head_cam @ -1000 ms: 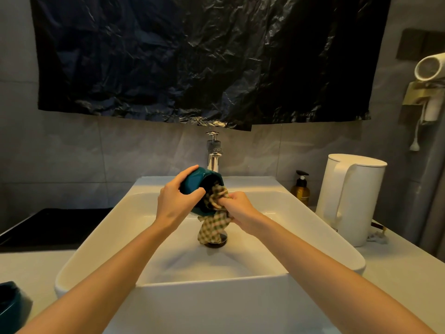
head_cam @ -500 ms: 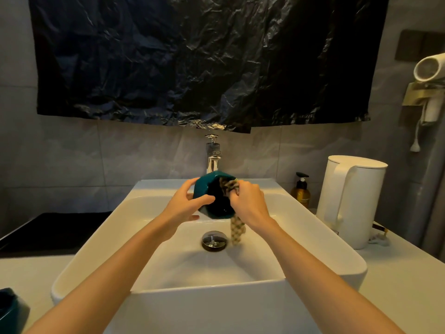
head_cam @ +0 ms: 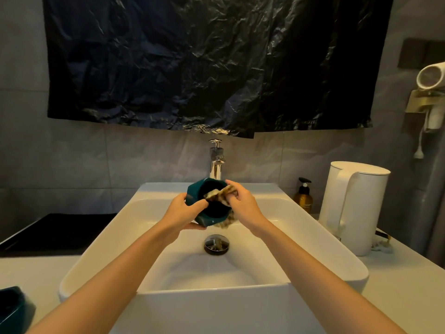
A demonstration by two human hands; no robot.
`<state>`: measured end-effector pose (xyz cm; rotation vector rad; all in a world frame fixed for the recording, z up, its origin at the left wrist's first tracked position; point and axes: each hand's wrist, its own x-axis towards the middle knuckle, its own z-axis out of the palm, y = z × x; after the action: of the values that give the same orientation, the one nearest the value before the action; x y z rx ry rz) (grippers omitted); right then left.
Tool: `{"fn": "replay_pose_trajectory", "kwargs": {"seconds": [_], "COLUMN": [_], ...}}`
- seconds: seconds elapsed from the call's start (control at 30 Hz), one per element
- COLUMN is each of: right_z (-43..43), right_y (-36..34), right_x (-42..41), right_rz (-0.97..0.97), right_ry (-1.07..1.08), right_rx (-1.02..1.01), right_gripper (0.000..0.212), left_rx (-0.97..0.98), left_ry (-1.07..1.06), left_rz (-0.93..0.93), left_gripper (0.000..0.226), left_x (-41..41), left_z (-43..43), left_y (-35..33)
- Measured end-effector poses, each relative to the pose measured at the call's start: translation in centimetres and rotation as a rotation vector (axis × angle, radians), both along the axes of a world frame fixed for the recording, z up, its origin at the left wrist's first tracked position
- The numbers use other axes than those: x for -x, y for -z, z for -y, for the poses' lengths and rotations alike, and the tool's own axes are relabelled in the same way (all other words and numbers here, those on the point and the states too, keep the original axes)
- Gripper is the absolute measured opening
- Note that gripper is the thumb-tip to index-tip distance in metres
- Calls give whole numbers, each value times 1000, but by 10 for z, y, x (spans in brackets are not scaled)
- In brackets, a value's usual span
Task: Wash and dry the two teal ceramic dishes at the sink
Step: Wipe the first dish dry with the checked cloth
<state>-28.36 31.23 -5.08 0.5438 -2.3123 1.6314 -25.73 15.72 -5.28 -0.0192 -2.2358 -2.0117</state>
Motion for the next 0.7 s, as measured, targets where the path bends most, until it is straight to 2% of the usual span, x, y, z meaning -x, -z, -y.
{"fn": "replay_pose_trajectory", "kwargs": {"seconds": [0.07,0.13,0.23,0.3,0.47,0.57,0.63,0.7], "right_z": [4,9,12,10,6,7,4,0], "right_y": [1,8,16,17,7,8,9,7], "right_x": [-2,1,11,11,3,4,3,1], "right_rz": [220,361,350,316,468,313,185,98], "right_ry": [-163,-186,104,195,-178,6,113,88], "right_rx": [105,138,29,-47,88,-22,-71,-84], "right_gripper": [22,14,20,21,25,20,24,24], "left_rx": [-9,48,163,215,233,231,204,162], "left_ry": [-63,-87,-49,-54,-80,-54,-35,-20], "left_rz": [-57,-138,-236,-263,-298,-324,-323,-319], "left_gripper": [33,33,43,47,44,45,44,41], "left_x": [0,-1,-2,-1,-1,-1,-2,-2], "left_z": [1,1,-3,-6,1,3,3,4], "left_y": [-3,-3,1,3,1,-1,-2,-3]}}
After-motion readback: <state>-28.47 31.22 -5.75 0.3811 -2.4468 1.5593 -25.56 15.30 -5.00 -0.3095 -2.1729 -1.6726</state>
